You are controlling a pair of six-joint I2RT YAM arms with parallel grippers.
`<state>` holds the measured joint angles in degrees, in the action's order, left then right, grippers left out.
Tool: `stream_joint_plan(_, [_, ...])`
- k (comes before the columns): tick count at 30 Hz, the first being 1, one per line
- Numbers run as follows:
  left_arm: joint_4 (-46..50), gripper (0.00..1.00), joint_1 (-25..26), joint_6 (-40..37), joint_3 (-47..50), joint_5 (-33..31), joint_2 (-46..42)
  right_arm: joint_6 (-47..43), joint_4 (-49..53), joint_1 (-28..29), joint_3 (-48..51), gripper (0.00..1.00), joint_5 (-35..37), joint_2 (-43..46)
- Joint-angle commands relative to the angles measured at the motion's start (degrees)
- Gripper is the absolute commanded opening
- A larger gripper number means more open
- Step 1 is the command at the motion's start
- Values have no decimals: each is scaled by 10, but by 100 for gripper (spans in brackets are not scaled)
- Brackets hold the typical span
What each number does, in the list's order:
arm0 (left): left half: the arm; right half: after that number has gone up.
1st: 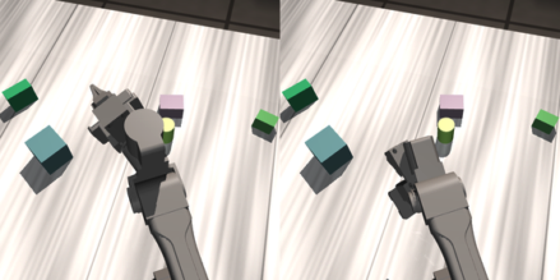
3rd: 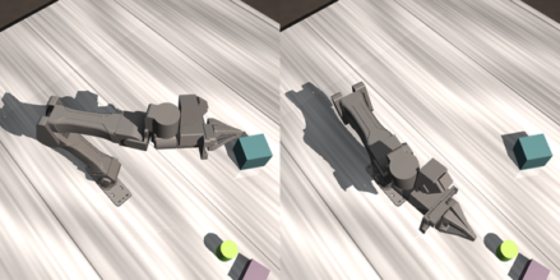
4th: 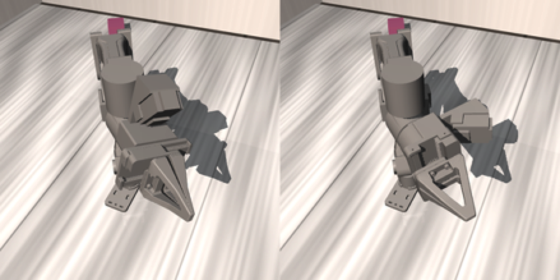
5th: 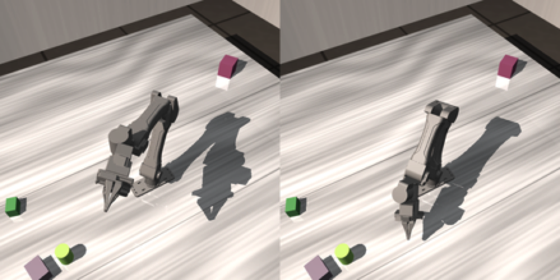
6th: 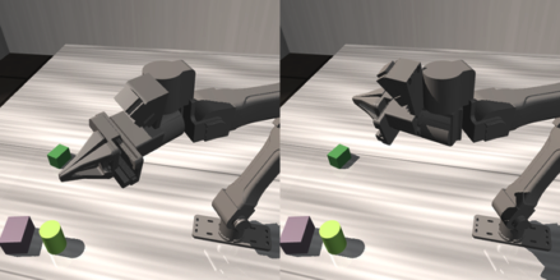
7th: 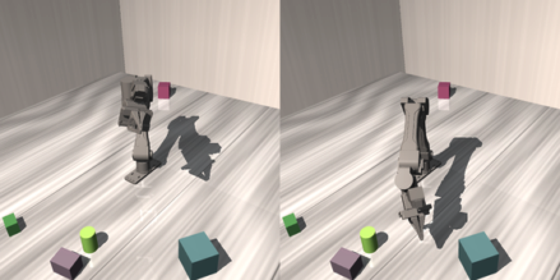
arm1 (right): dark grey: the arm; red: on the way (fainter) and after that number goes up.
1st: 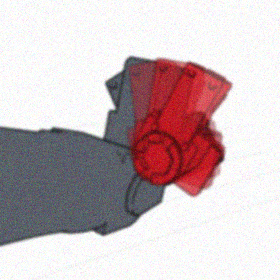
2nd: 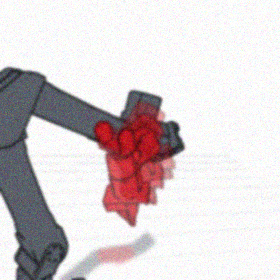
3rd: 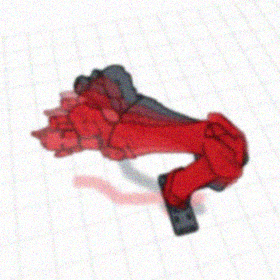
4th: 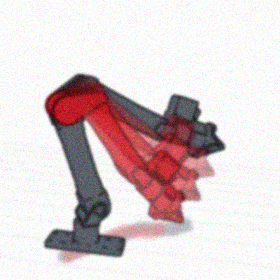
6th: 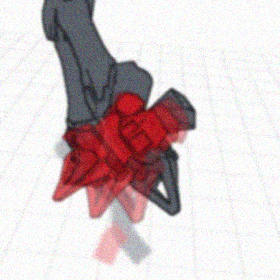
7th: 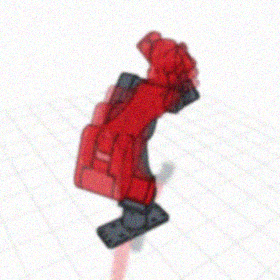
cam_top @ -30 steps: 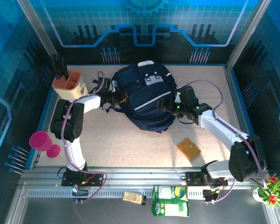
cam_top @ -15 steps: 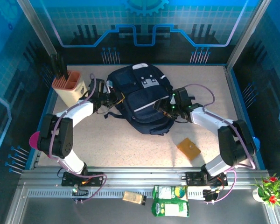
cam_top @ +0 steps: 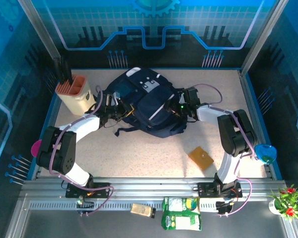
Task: Pack the student bag
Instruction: Rotate the student bag at the top-center of the table.
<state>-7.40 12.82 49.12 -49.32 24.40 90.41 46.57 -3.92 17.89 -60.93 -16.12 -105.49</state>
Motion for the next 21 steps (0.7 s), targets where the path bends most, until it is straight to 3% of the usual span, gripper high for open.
stream_joint_plan(1, [-49, 0, 43, 15, 8, 54, 26, -37, -62, 5, 8, 67, 4, -11])
stream_joint_plan(13, [-79, 0, 50, 12, 23, 35, 56, -114, 79, -26, 32, 76, 64, 144])
stream_joint_plan(21, [-133, 0, 64, 69, 29, 39, 56, -37, 106, 6, 100, 76, 66, 228])
